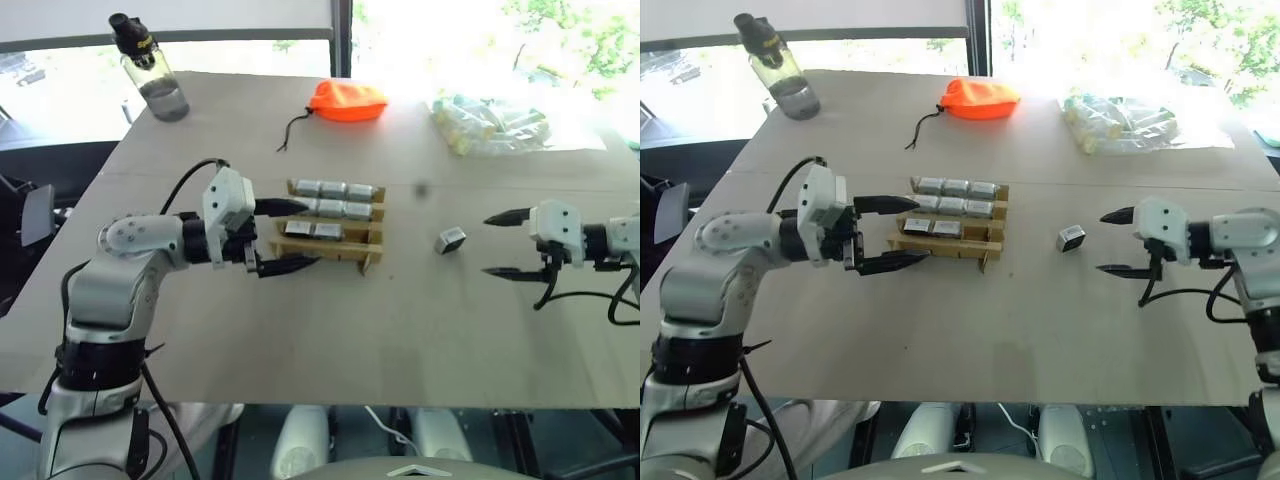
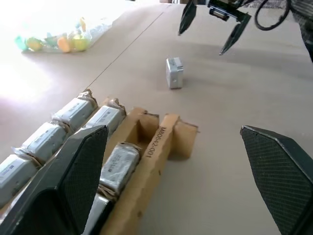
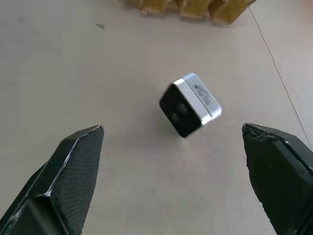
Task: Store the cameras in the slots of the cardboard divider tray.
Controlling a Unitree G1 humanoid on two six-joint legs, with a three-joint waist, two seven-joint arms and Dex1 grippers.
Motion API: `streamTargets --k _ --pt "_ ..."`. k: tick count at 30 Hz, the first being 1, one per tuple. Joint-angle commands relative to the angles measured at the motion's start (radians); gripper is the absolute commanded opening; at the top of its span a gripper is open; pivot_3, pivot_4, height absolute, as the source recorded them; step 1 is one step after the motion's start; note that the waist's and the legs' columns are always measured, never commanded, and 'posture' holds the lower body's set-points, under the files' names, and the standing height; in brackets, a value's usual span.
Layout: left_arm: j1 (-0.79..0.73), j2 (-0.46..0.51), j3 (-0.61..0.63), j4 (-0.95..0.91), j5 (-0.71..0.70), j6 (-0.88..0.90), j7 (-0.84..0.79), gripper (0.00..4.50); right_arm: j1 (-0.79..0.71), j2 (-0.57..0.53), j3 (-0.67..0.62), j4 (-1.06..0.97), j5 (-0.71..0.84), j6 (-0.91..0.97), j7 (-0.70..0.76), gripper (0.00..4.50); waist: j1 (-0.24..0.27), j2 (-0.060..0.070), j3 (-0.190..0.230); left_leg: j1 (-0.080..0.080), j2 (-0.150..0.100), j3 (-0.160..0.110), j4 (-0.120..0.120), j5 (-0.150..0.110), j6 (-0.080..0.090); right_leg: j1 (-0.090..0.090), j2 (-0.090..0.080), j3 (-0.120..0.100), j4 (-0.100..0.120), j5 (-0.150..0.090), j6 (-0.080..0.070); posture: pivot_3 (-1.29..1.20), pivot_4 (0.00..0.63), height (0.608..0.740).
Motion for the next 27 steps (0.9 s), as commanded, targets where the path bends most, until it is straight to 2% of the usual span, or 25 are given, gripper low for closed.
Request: streamTargets --k 1,6,9,14,27 --pt "0.077 0.018 0.089 -0.175 -0.079 0.096 0.104 4.47 -0.137 0.028 0.050 0.178 -0.073 -0.105 0.086 4.50 0.001 0.001 0.001 0.000 0.000 0.000 0.000 0.000 0.000 0.000 0.000 0.000 0.000 0.000 0.000 0.00 0.150 0.726" --pt "0.219 -0.010 0.161 -0.334 -0.188 0.190 0.237 4.47 -0.314 0.076 0.140 0.404 -0.192 -0.193 0.149 4.50 0.005 0.003 0.001 0.000 0.001 -0.001 0.000 0.000 0.000 0.001 0.000 0.000 0.000 0.000 0.000 0.00 0.150 0.726" --pt "0.290 -0.013 0.156 -0.395 -0.205 0.201 0.281 4.47 -0.382 0.099 0.179 0.493 -0.248 -0.224 0.161 4.50 0.002 0.003 0.002 0.001 0.001 -0.001 0.000 0.000 0.000 0.003 0.000 -0.002 -0.001 0.000 0.000 0.00 0.150 0.726" --pt "0.295 -0.028 0.115 -0.451 -0.218 0.201 0.381 4.47 -0.497 0.162 0.241 0.601 -0.341 -0.297 0.150 4.50 -0.004 0.004 0.002 0.001 0.001 -0.002 0.000 0.000 -0.001 0.003 0.000 -0.002 -0.001 0.000 -0.001 0.00 0.150 0.726" --pt "0.335 0.009 0.101 -0.448 -0.231 0.164 0.406 4.47 -0.557 0.253 0.267 0.693 -0.435 -0.379 0.109 4.50 -0.019 0.005 0.002 0.002 0.001 -0.002 0.000 0.000 -0.001 0.005 0.000 -0.003 -0.002 0.000 -0.001 0.00 0.150 0.726"
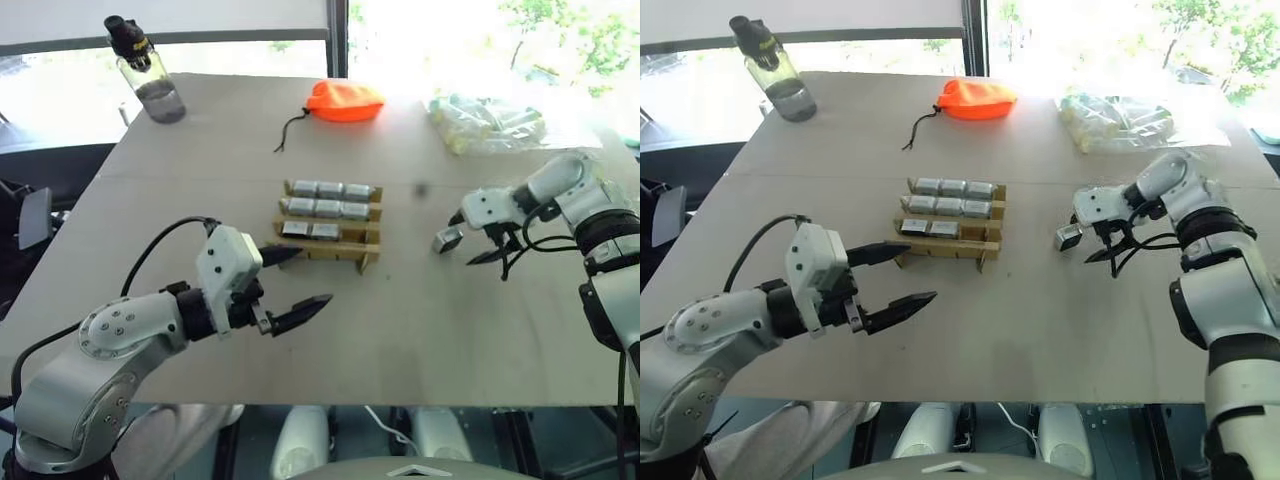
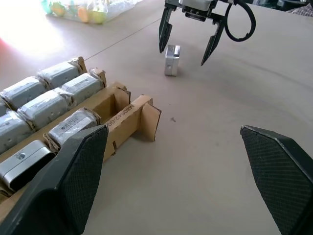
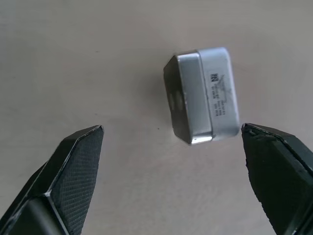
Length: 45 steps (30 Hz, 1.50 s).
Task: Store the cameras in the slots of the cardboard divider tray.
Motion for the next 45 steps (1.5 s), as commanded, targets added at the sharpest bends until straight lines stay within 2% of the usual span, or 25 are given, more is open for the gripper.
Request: streamTargets --k 1,5,8,13,14,19,24,26,30,34,39,41,45 --pt "0.027 0.015 0.019 -0.024 -0.013 -0.029 0.000 4.47 -0.039 0.012 -0.018 -0.002 -0.001 -0.017 0.012 4.50 -0.006 0.000 0.000 0.000 0.000 0.000 0.000 0.000 0.000 0.000 0.000 0.000 0.000 0.000 0.000 0.00 0.150 0.726" --pt "0.049 0.022 0.021 -0.015 -0.009 -0.050 -0.003 4.47 -0.044 0.022 -0.027 0.005 -0.001 -0.012 0.003 4.50 -0.009 0.001 0.000 0.000 0.000 0.000 0.000 0.000 0.000 0.000 0.000 0.000 0.000 0.000 0.000 0.00 0.150 0.726" --pt "0.054 0.019 0.013 -0.018 -0.013 -0.058 0.004 4.50 -0.053 0.027 -0.037 0.008 0.005 -0.003 0.001 3.70 -0.008 0.001 0.001 0.000 0.000 0.000 0.000 0.000 0.000 0.000 0.000 0.000 0.000 0.000 0.000 0.00 0.150 0.726" --pt "0.077 0.020 0.010 -0.010 -0.004 -0.082 0.001 4.50 -0.056 0.033 -0.048 0.012 0.008 -0.001 0.005 1.15 -0.008 0.001 0.001 0.000 0.000 0.000 -0.001 0.000 0.000 0.000 0.000 0.000 0.000 0.000 0.000 0.00 0.150 0.726" --pt "0.083 0.021 0.013 -0.009 -0.004 -0.086 -0.001 4.50 -0.055 0.034 -0.049 0.011 0.008 -0.001 0.007 0.84 -0.008 0.001 0.001 0.000 0.000 0.000 -0.001 0.000 0.000 0.000 0.000 0.000 0.000 0.000 0.000 0.00 0.150 0.726" --pt "0.104 0.030 0.019 0.001 0.004 -0.104 -0.009 4.50 -0.064 0.047 -0.051 0.007 0.009 0.012 0.007 0.76 -0.009 0.001 0.001 0.000 0.000 0.000 -0.001 0.000 0.000 0.000 0.000 0.000 0.000 0.000 0.000 0.00 0.150 0.726" --pt "0.111 0.045 0.030 0.002 -0.004 -0.107 -0.008 4.50 -0.075 0.133 -0.111 -0.054 0.112 0.189 0.070 0.76 -0.013 0.003 0.002 0.001 0.001 0.001 -0.001 0.000 0.000 0.000 0.000 0.000 0.000 0.000 0.000 0.00 0.150 0.726" --pt "0.117 0.056 0.038 0.001 -0.005 -0.106 -0.008 4.50 -0.070 0.181 -0.161 -0.110 0.176 0.245 0.037 0.76 -0.012 0.004 0.002 0.001 0.001 0.000 -0.001 0.000 0.000 0.000 0.000 0.000 0.000 0.000 0.000 0.00 0.150 0.726" --pt "0.152 0.084 0.081 0.012 -0.008 -0.101 -0.026 4.50 -0.017 0.229 -0.211 -0.333 0.285 0.511 0.041 0.76 -0.009 0.004 0.003 -0.001 0.001 -0.001 -0.001 0.000 0.000 -0.001 0.000 0.000 0.000 0.000 0.000 0.00 0.150 0.726" --pt "0.153 0.107 0.101 0.039 -0.007 -0.109 -0.044 4.50 0.045 0.226 -0.203 -0.596 0.322 0.709 -0.005 0.76 0.002 0.005 0.003 -0.004 0.000 -0.005 -0.001 0.000 -0.001 -0.001 -0.001 -0.003 -0.002 0.000 0.000 0.00 0.150 0.726" --pt "0.124 0.115 0.092 0.060 -0.012 -0.107 -0.048 4.50 0.089 0.224 -0.153 -0.873 0.293 1.003 -0.129 0.76 -0.005 0.005 0.003 -0.005 0.000 -0.005 -0.002 -0.001 -0.001 -0.003 -0.001 -0.004 0.000 0.000 0.000 0.00 0.150 0.726" --pt "0.114 0.119 0.090 0.064 -0.015 -0.106 -0.050 4.50 0.061 0.225 -0.083 -0.909 0.194 1.143 -0.222 0.76 -0.008 0.005 0.003 -0.005 0.000 -0.005 -0.002 -0.001 -0.001 -0.003 0.000 -0.004 0.000 0.000 0.000 0.00 0.150 0.726" --pt "0.081 0.129 0.095 0.081 -0.024 -0.104 -0.056 4.50 0.030 0.246 -0.040 -1.022 0.181 1.329 -0.293 0.76 -0.007 0.005 0.003 -0.004 0.000 -0.004 -0.002 -0.001 -0.001 -0.004 0.000 -0.004 0.000 0.000 0.000 0.00 0.150 0.726"
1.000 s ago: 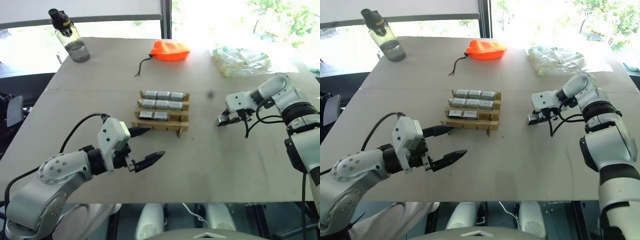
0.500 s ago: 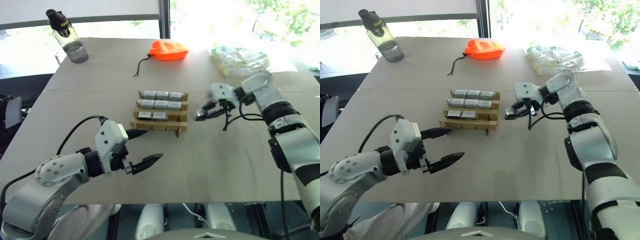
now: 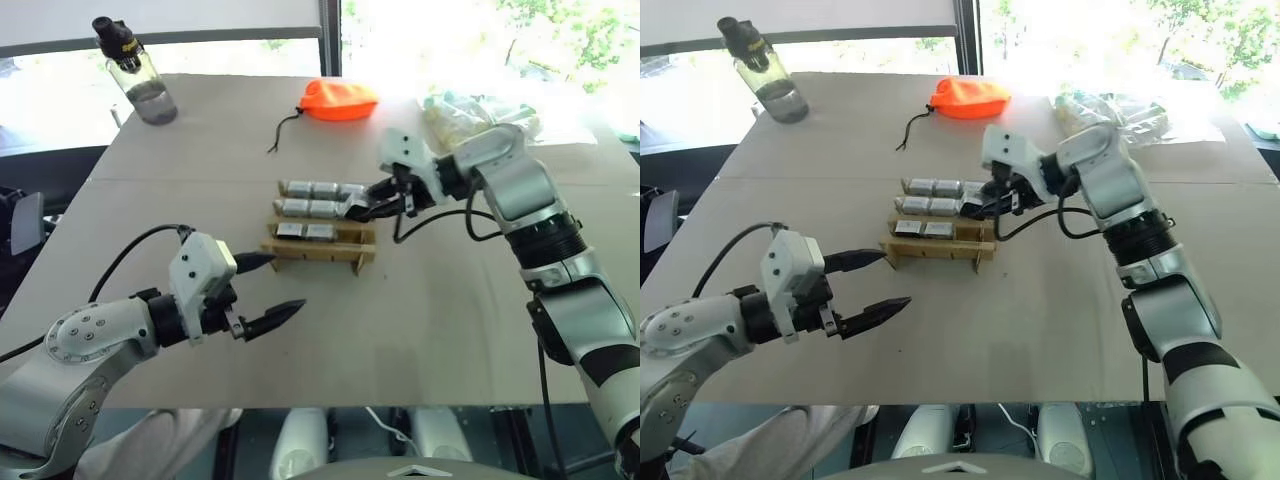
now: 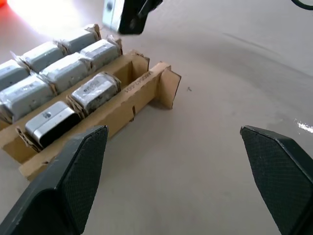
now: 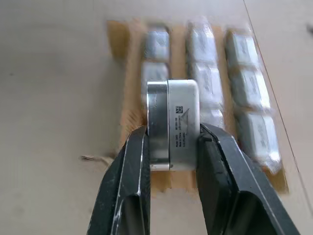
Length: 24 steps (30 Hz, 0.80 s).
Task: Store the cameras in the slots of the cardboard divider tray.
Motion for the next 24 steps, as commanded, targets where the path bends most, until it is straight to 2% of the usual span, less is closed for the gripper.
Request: streamTargets --k 1,5,10,24 --pt "-0.033 0.021 0.017 0.010 -0.008 -0.013 -0.009 4.50 -0.056 0.016 0.025 -0.147 -0.007 0.182 -0.064 0.76 0.002 0.000 0.000 -0.001 0.000 0.000 0.000 0.000 0.000 -0.001 0.000 0.000 0.000 0.000 0.000 0.00 0.150 0.726" --pt "-0.049 0.027 0.010 0.025 -0.005 -0.015 -0.012 4.50 -0.082 0.004 0.114 -0.218 -0.011 0.355 -0.078 0.76 0.002 -0.001 0.000 -0.003 -0.001 0.001 -0.001 0.000 0.000 -0.003 0.000 0.001 0.000 0.000 0.000 0.00 0.150 0.726" --pt "-0.039 0.030 0.022 0.031 -0.005 -0.016 -0.022 4.50 -0.097 -0.024 0.173 -0.257 0.018 0.426 -0.081 0.76 0.002 -0.001 0.000 -0.003 -0.001 0.001 -0.002 0.000 0.000 -0.003 0.000 0.001 -0.001 0.000 0.000 0.00 0.150 0.726" --pt "0.016 0.018 0.059 0.042 0.006 -0.017 -0.010 4.50 -0.108 -0.018 0.247 -0.145 0.021 0.303 -0.113 0.76 0.001 -0.001 0.000 -0.003 -0.005 0.001 -0.003 0.000 0.000 -0.004 0.000 0.001 -0.001 0.000 0.000 0.00 0.150 0.726"
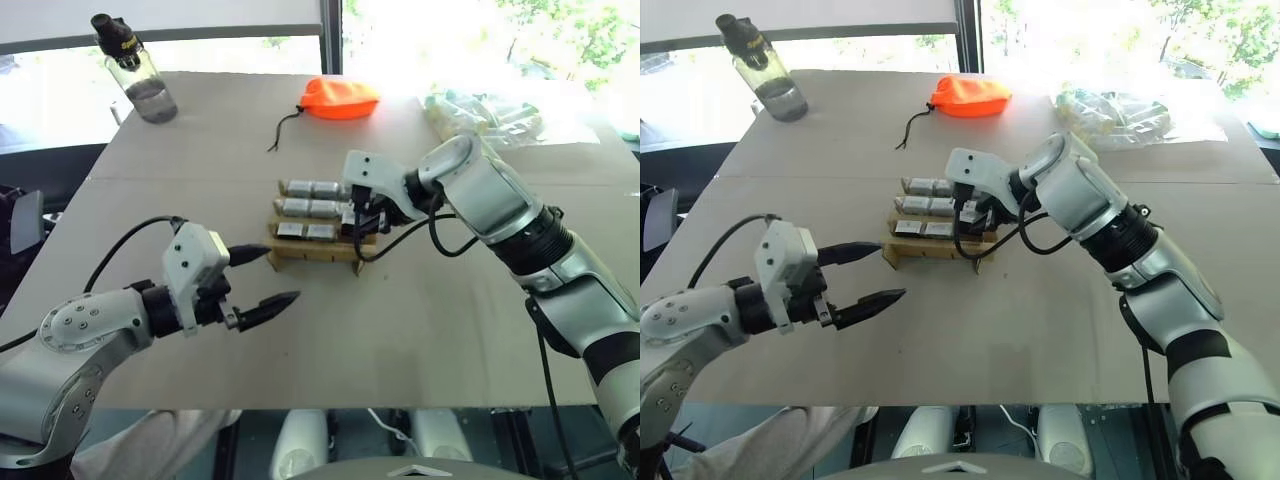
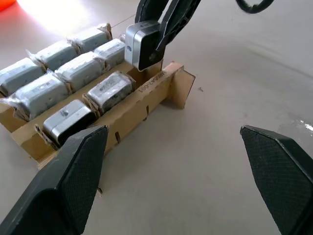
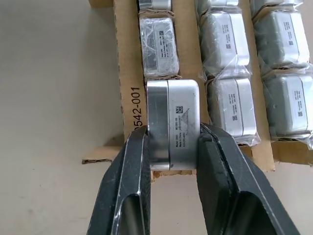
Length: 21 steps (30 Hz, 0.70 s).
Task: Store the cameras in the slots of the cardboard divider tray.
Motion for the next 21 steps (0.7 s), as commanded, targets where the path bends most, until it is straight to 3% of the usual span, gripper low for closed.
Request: streamTargets --k 1,16,18,19,21 --pt "-0.005 0.003 0.037 -0.012 -0.008 -0.006 0.010 4.50 -0.033 0.011 0.008 0.031 -0.004 -0.029 -0.010 0.76 0.003 0.000 0.000 0.000 0.000 0.000 0.000 0.000 0.000 0.000 0.000 0.000 0.000 0.000 0.000 0.00 0.150 0.726" --pt "-0.001 0.006 0.046 -0.014 -0.018 -0.008 0.017 4.50 -0.002 0.011 0.073 0.098 -0.044 -0.189 0.010 0.76 0.003 0.000 0.000 0.000 0.000 0.000 -0.002 0.000 0.000 0.000 -0.001 0.000 -0.001 0.000 0.000 0.00 0.150 0.726" --pt "0.000 0.008 0.043 -0.011 -0.017 -0.010 0.011 4.50 0.002 0.010 0.064 0.094 -0.047 -0.218 0.006 1.79 0.003 0.000 0.000 0.000 0.000 0.000 -0.002 0.000 0.000 0.000 -0.001 0.000 -0.001 0.000 0.000 0.00 0.150 0.726" --pt "0.002 0.010 0.044 -0.009 -0.016 -0.012 0.006 4.50 0.002 0.008 0.060 0.092 -0.047 -0.219 0.009 1.94 0.002 0.000 0.000 0.000 0.000 0.000 -0.002 0.000 0.000 0.000 -0.001 0.000 -0.001 0.000 0.000 0.00 0.150 0.726" --pt "0.005 0.011 0.046 -0.001 -0.011 -0.018 -0.001 4.50 -0.005 0.006 0.031 0.076 -0.024 -0.180 0.017 2.80 0.001 0.000 0.000 0.000 0.000 0.000 -0.002 0.000 0.000 0.000 -0.001 0.000 -0.001 0.000 0.000 0.00 0.150 0.726"
